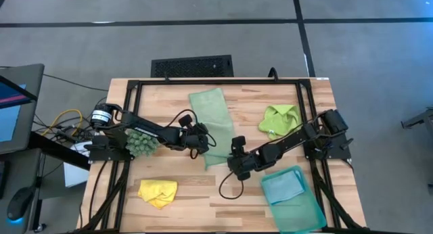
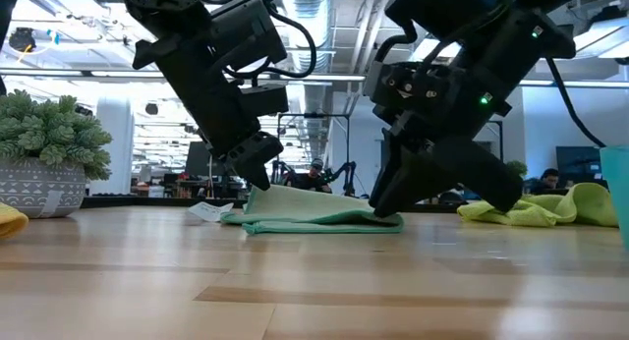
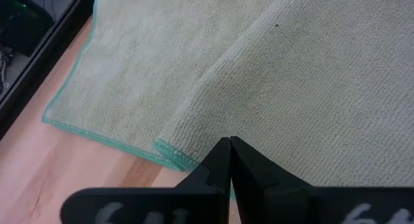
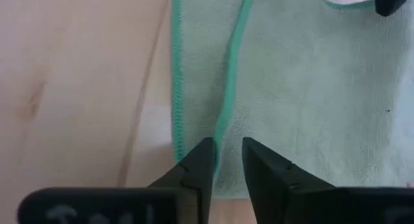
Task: Fold microfiber towels
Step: Fold the green microfiber cloth
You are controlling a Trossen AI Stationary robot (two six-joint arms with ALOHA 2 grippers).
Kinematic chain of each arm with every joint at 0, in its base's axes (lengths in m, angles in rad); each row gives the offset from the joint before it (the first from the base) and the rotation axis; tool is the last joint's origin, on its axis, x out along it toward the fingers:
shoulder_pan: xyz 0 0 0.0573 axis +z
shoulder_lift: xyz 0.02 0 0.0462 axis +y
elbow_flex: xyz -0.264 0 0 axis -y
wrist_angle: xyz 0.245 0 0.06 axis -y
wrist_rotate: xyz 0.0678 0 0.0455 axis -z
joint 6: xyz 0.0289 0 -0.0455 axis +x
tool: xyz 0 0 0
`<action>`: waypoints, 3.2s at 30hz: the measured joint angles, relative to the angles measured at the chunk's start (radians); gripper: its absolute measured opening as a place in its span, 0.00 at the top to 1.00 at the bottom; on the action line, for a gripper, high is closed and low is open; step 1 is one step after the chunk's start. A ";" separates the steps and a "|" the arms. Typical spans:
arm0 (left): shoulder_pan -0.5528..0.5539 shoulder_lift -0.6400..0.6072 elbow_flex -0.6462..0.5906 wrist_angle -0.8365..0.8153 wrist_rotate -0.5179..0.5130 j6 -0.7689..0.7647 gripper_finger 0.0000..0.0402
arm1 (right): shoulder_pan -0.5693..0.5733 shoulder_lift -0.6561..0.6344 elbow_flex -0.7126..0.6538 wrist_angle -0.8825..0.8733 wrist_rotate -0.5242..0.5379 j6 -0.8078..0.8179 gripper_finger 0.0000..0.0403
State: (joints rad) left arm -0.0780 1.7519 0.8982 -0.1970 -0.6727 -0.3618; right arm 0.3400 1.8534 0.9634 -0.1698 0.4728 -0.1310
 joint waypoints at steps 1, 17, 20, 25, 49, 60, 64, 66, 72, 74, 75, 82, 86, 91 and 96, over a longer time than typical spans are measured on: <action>0.000 0.000 0.000 0.000 0.000 0.000 1.00 | 0.001 0.000 0.000 -0.003 0.000 0.000 0.77; -0.002 0.000 0.000 -0.045 -0.032 -0.029 1.00 | 0.042 -0.061 -0.001 -0.160 0.137 0.088 0.98; -0.002 0.000 0.000 -0.061 -0.033 -0.044 1.00 | 0.065 -0.121 -0.001 -0.230 0.246 0.185 0.98; -0.002 0.000 0.007 -0.095 -0.034 -0.045 1.00 | 0.086 -0.221 -0.001 -0.394 0.456 0.436 0.99; 0.172 0.000 -0.095 0.455 0.251 0.024 1.00 | 0.054 -0.370 -0.106 -0.735 0.442 0.885 0.98; 0.338 0.079 -0.096 0.552 0.345 0.006 1.00 | 0.067 -0.369 -0.106 -0.677 0.377 0.781 0.98; 0.344 0.176 -0.093 0.624 0.390 0.005 1.00 | 0.070 -0.365 -0.127 -0.561 0.327 0.679 0.97; 0.346 0.191 -0.085 0.603 0.379 0.014 1.00 | 0.073 -0.365 -0.130 -0.505 0.301 0.629 0.97; 0.356 0.088 -0.072 0.230 0.233 0.087 1.00 | 0.102 -0.365 -0.131 -0.336 0.215 0.490 0.98; 0.351 0.030 -0.078 0.078 0.156 0.089 1.00 | 0.113 -0.365 -0.131 -0.275 0.167 0.467 0.97; 0.348 -0.001 -0.081 0.005 0.141 0.088 1.00 | 0.116 -0.365 -0.131 -0.249 0.136 0.467 0.97; 0.309 -0.117 -0.079 -0.088 0.153 0.059 1.00 | 0.101 -0.362 -0.131 -0.320 0.106 0.537 0.96; 0.281 -0.116 -0.079 -0.026 0.158 0.102 1.00 | 0.076 -0.326 -0.133 -0.296 0.109 0.504 0.92; 0.261 -0.135 -0.078 -0.019 0.163 0.135 1.00 | 0.039 -0.215 -0.149 0.015 0.033 0.258 0.81; 0.239 -0.215 -0.078 -0.115 0.162 0.112 1.00 | 0.002 -0.038 -0.131 0.369 -0.059 -0.007 0.69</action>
State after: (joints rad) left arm 0.1609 1.5368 0.8200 -0.3124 -0.5105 -0.2502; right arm 0.3417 1.8154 0.8329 0.1990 0.4138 -0.1375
